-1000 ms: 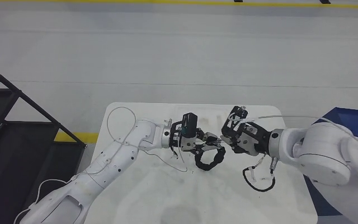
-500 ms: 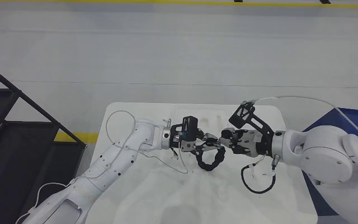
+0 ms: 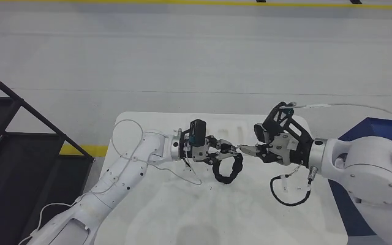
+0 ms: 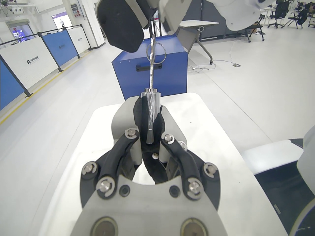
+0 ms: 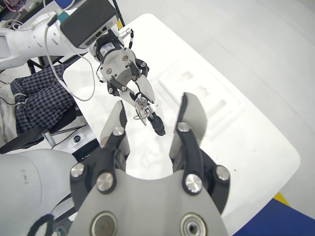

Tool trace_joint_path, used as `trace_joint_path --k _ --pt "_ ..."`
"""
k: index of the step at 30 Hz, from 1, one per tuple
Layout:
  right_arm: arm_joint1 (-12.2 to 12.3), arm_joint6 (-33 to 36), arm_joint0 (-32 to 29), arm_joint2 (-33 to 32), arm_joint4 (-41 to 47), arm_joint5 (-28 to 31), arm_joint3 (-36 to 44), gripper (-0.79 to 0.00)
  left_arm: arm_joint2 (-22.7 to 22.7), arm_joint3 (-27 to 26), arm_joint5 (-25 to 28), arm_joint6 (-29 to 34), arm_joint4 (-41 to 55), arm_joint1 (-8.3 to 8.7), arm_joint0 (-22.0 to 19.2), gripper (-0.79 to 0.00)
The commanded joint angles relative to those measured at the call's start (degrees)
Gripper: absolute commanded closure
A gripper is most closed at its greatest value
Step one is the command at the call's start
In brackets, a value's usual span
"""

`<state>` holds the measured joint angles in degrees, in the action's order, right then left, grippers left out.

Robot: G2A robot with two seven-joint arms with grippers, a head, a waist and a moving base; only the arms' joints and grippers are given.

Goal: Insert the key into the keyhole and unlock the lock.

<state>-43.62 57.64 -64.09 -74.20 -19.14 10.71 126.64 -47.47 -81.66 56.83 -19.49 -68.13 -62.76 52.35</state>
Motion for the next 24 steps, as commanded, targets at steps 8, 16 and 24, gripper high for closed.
trace_joint_path --k 8,16,24 --pt "0.3 -5.9 -5.9 0.2 -8.7 16.0 -3.7 -0.785 -2.8 -1.5 0.6 -3.4 -0.6 0.34 1.9 0.000" --pt "-0.9 -12.4 -4.0 6.7 -13.5 21.2 -8.6 -0.477 -2.7 -1.7 1.2 -3.4 0.3 -0.01 2.2 0.000" --pt "-1.9 -16.4 -1.7 10.1 -14.1 24.6 -11.0 0.000 -2.2 -1.3 1.2 -3.6 1.0 -0.30 1.9 0.000"
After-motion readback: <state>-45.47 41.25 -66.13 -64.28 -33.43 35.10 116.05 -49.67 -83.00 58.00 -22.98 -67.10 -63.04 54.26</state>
